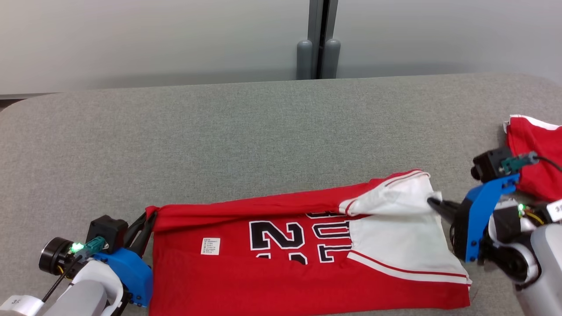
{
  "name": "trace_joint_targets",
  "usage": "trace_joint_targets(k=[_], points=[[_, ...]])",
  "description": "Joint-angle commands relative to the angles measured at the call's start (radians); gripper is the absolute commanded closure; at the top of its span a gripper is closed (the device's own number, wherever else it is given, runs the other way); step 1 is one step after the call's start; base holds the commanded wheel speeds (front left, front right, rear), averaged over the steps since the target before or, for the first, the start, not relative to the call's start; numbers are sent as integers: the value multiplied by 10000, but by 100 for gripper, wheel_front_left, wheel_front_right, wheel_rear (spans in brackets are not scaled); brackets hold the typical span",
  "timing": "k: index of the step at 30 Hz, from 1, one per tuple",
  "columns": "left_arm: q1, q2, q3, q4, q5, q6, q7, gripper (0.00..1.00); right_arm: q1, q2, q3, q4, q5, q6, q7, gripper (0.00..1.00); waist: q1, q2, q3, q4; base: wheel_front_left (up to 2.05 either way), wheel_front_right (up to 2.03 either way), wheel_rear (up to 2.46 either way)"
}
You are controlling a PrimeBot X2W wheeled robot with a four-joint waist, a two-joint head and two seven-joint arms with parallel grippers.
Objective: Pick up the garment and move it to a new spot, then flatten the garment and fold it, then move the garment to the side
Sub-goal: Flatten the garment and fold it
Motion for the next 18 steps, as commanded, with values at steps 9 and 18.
trace_joint_targets(k=[9, 18], points=[[333, -171, 38, -22, -170, 334, -55, 100, 2101, 684, -1201, -2293, -709, 3, 1717, 100, 1, 0, -52, -120, 0, 0, 0], [1142, -643, 959, -452, -1168, 1161, -258, 0, 3223, 1581, -2102, -3698, -1493, 4, 2216, 0, 1, 0, -190, -101, 0, 0, 0]])
